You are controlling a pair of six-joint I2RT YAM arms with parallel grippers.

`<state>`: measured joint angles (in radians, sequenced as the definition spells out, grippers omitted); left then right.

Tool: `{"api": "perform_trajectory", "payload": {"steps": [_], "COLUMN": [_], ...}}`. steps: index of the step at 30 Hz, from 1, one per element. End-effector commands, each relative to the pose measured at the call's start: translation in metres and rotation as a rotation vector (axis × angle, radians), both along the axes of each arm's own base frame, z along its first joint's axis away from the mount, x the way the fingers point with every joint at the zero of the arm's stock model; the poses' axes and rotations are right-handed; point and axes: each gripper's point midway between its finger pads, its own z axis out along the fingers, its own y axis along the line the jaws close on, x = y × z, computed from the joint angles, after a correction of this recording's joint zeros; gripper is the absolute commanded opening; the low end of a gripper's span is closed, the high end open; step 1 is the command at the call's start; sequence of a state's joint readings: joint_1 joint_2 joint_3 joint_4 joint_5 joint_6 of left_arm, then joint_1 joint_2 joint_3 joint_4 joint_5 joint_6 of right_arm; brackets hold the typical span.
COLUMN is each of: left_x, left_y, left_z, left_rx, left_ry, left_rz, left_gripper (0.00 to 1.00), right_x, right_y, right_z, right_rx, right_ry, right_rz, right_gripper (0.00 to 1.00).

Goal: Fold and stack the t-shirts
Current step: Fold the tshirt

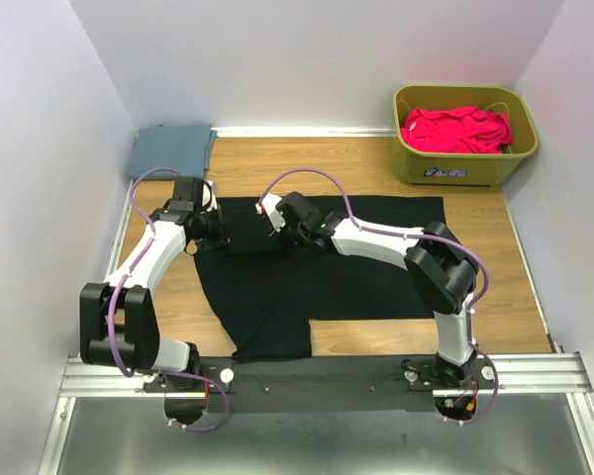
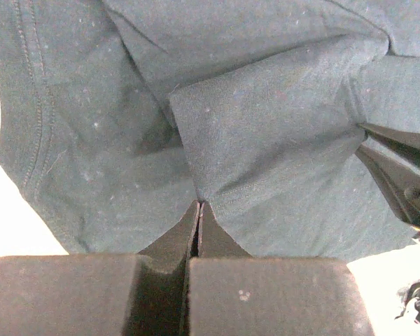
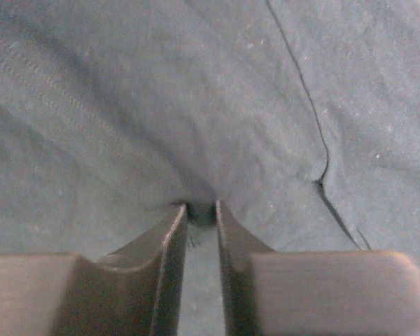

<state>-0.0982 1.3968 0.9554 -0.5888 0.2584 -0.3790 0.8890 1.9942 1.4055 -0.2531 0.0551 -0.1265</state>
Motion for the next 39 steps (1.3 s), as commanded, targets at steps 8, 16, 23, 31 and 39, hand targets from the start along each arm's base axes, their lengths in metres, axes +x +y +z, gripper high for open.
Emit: {"api": "perform_trajectory", "payload": {"steps": [8, 16, 23, 31, 39], "left_x": [-0.021, -0.022, -0.02, -0.019, -0.02], "left_y": [-0.004, -0.005, -0.006, -0.006, -0.004], "left_z": [-0.027, -0.034, -0.036, -0.035, -0.038], "left_rx": [-0.021, -0.023, -0.028, -0.026, -0.02], "left_ry": [0.07, 0.08, 0.074, 0.068, 0.075], "left_rz": [-0.041, -0.052, -0.046, -0.048, -0.045], "left_gripper": [0.0, 0.0, 0.0, 0.0, 0.0], "right_x": [-0.018, -0.011, -0.018, -0.016, -0.018], "right_y": [-0.002, -0.003, 0.004, 0.003, -0.002], "right_z": [0.018, -0.001, -0.017, -0.029, -0.037], "right_rx": [0.103, 0.187, 0.21, 0.195, 0.172], "right_ry": [0.153, 0.317, 0.414, 0.426, 0.435], "right_rz": [-0.093, -0.25, -0.315, -0.365, -0.385], "right_gripper": [0.46, 0.46, 0.42, 0.41, 0.35]}}
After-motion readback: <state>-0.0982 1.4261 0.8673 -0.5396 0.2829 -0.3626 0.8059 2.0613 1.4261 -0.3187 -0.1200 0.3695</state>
